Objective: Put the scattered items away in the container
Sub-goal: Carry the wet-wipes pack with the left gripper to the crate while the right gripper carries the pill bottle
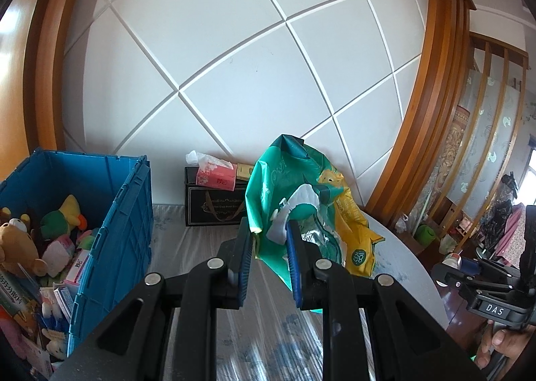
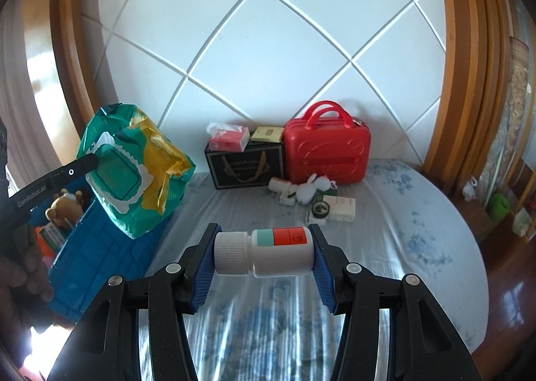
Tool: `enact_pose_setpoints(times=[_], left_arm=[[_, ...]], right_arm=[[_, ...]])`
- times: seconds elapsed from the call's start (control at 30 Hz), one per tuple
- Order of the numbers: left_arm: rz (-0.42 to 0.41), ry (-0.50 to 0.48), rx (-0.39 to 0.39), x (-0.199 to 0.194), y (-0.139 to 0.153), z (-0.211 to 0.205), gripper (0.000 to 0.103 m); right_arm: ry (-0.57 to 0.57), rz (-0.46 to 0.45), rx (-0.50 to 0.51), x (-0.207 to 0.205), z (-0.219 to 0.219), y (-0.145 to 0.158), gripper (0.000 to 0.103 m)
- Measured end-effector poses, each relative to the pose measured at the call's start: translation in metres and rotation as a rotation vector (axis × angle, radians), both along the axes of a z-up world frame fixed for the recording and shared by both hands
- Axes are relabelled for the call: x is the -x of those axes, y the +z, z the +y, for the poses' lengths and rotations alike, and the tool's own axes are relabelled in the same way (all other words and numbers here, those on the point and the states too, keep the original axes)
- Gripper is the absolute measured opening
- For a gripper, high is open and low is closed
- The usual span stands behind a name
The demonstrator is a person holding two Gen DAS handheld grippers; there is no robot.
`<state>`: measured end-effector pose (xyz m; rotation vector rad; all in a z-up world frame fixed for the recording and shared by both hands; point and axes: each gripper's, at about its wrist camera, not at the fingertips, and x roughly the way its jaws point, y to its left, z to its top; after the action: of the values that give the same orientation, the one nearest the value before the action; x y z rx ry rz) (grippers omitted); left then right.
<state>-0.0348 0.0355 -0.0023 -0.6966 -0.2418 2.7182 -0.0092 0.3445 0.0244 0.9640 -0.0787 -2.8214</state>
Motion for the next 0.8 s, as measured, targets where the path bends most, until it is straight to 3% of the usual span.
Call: enact_pose_setpoints(times=[0.8], left_arm=[[0.038,0.061,-0.032,-0.004,0.018,-0.092,0.019]], right_arm=[[0.030,0.009,0.005,0.001,-0.070,0.006,0.051]])
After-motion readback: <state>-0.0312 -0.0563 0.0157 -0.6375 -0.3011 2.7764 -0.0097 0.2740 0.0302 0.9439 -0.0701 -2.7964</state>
